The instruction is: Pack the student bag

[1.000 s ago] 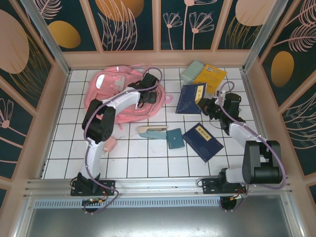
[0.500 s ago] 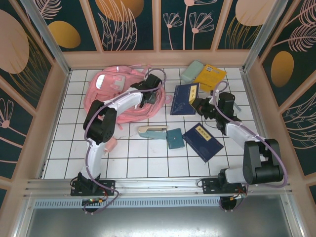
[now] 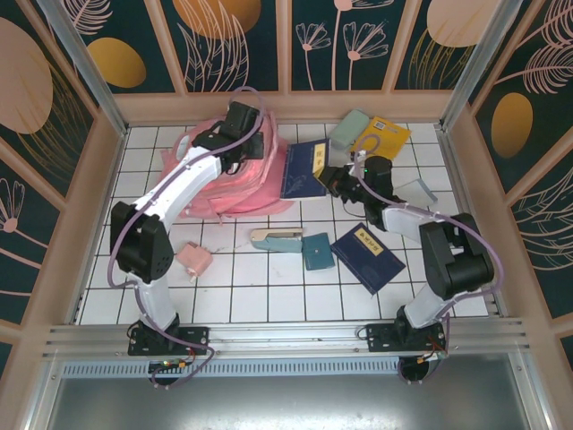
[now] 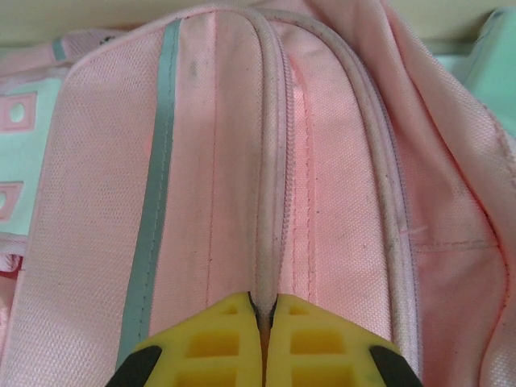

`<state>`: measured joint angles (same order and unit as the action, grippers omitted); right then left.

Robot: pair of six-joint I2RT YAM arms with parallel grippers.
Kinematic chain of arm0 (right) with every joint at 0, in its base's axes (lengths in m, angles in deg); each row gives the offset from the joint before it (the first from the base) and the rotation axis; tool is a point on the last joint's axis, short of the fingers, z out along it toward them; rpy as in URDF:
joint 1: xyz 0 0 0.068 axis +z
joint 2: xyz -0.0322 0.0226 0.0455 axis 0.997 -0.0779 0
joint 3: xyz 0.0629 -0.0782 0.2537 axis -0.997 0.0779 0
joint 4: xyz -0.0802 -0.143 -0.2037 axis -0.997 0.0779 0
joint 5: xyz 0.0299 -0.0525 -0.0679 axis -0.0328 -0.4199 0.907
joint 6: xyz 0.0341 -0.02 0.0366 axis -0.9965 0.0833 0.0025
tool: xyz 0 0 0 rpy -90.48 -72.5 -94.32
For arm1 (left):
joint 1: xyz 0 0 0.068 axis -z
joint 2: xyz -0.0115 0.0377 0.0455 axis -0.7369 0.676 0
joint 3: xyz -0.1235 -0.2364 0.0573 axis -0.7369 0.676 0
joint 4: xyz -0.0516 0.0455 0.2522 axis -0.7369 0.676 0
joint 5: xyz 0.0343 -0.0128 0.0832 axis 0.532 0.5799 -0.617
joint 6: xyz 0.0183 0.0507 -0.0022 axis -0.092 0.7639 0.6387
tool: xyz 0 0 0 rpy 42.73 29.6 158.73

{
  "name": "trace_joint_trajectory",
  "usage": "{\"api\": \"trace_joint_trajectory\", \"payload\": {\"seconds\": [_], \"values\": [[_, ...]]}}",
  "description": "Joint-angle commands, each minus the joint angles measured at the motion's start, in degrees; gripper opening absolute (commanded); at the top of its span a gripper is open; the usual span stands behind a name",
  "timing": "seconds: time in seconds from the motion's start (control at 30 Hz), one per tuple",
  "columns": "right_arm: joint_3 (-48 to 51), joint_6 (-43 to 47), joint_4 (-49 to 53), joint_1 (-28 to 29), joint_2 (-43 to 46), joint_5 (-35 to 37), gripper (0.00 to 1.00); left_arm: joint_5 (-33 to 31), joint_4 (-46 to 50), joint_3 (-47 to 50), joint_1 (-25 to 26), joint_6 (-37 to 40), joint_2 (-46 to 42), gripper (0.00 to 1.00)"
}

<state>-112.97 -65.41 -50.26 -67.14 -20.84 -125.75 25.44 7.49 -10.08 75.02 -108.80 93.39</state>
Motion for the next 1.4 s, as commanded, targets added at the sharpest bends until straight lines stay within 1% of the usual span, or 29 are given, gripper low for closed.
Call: {"api": "trace_joint_trajectory", "payload": {"seconds": [0.0,0.13,0.3,0.57,0.67,0.8,0.97,1.03,1.1,1.17,1.23,1.3,1.37], "values": [[-5.22,-2.44,-8.02,2.34,-4.21,1.77,0.00,5.93,-5.56,0.44,-1.07,-0.67,-4.85,0.00],[-10.65,-5.28,-10.56,5.13,-11.65,3.30,0.00,9.08,-7.44,0.96,-2.93,-0.02,-7.39,0.00],[-19.74,-9.09,-12.93,8.83,-21.56,4.79,0.00,13.77,-8.82,1.20,-5.54,-1.86,-9.34,0.00],[-36.16,-13.13,-10.84,15.04,-35.66,8.25,0.00,17.17,-10.64,1.77,-6.19,-5.00,-8.99,0.00],[-42.13,-13.92,-8.46,16.99,-40.37,9.91,0.00,18.47,-10.98,1.90,-6.19,-5.85,-8.31,0.00],[-51.50,-12.63,-1.53,19.25,-46.07,12.10,0.00,19.40,-11.50,2.23,-6.19,-6.68,-8.19,0.00],[-66.94,-12.32,6.48,21.71,-55.28,11.38,0.00,19.71,-11.90,2.30,-6.13,-7.14,-8.64,0.00],[-71.35,-12.23,8.99,22.18,-57.69,10.49,0.01,19.43,-11.90,2.36,-6.19,-6.97,-8.59,0.00],[-72.35,-11.60,9.96,22.45,-57.94,10.41,0.13,18.49,-11.73,2.45,-6.19,-6.81,-8.55,0.00],[-72.26,-10.45,11.21,22.49,-57.22,10.23,0.30,17.48,-11.71,2.83,-6.27,-6.61,-8.55,0.00],[-71.57,-9.37,12.44,22.31,-56.04,9.84,0.42,16.54,-11.64,3.13,-6.32,-6.44,-8.55,0.00],[-69.20,-8.46,12.81,22.06,-54.02,9.90,0.51,15.30,-11.51,3.38,-6.61,-6.26,-8.55,0.00],[-65.58,-7.55,12.47,21.62,-51.21,10.03,0.57,13.35,-11.15,3.77,-6.89,-5.95,-8.59,0.00]]}}
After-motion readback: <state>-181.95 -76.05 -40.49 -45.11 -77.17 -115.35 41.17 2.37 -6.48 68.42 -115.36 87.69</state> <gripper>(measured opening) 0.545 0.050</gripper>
